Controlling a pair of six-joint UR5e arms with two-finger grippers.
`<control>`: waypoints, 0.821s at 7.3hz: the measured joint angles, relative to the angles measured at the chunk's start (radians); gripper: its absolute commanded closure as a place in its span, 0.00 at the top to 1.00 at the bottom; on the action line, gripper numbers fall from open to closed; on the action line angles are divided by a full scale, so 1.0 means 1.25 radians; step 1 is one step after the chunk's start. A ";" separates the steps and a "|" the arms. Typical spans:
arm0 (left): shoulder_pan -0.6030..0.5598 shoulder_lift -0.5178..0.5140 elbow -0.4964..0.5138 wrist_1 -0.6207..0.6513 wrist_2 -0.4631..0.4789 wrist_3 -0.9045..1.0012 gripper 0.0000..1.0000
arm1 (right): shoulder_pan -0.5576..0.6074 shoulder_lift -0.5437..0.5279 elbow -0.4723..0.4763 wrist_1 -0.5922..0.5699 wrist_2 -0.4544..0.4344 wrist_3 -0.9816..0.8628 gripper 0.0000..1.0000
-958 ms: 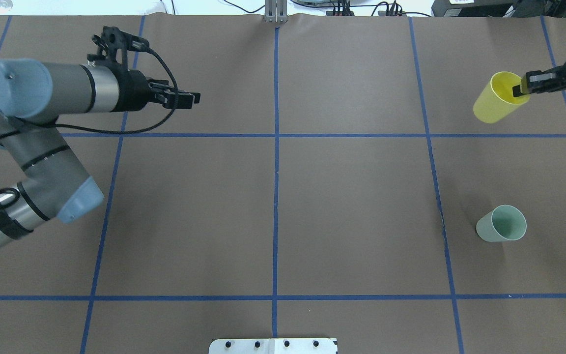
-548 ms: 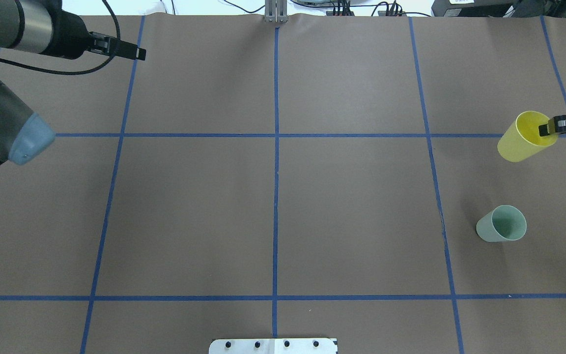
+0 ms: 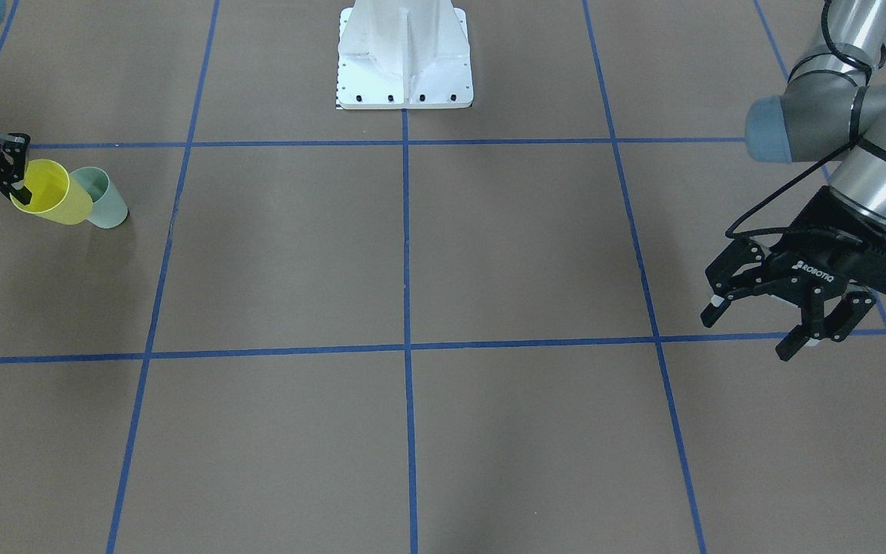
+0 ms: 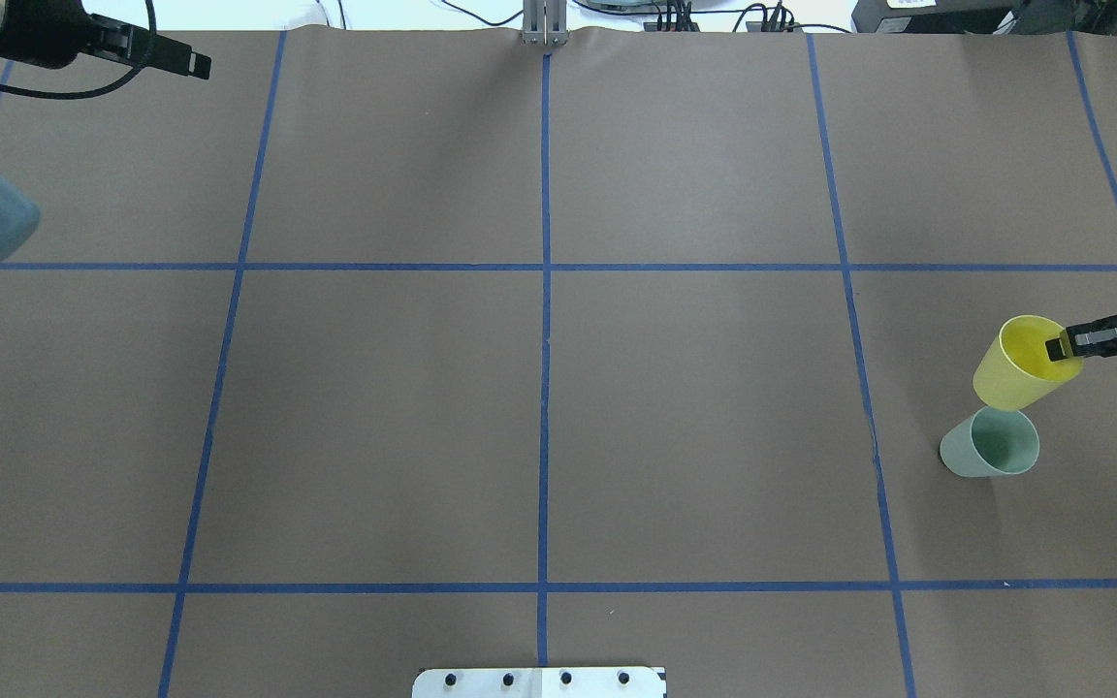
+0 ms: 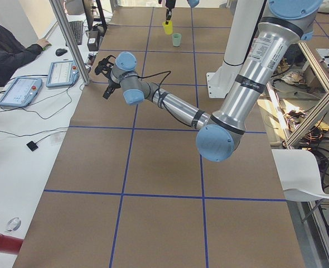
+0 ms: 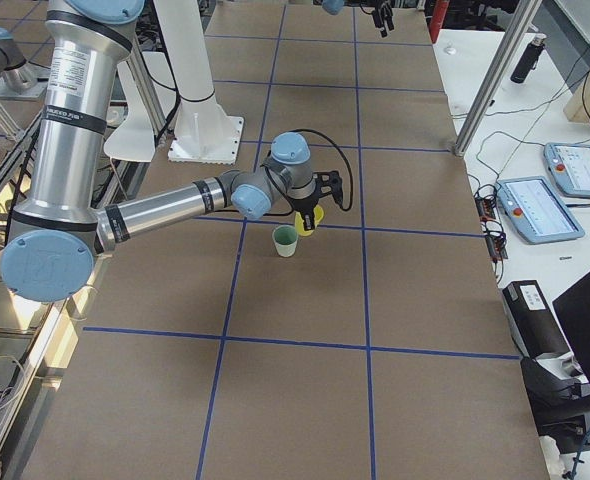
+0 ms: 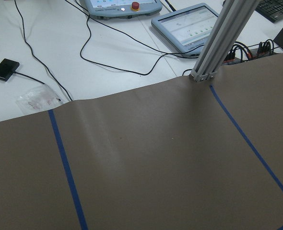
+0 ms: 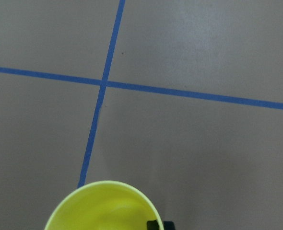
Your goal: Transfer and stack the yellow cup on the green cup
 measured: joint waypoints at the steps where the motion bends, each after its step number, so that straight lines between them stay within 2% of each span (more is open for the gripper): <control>1: -0.003 0.002 0.007 0.000 -0.001 0.004 0.99 | -0.004 -0.011 0.004 0.000 0.011 0.000 0.00; 6: -0.012 0.002 0.031 0.000 -0.002 0.039 0.99 | -0.023 -0.037 0.007 -0.001 0.032 0.003 0.00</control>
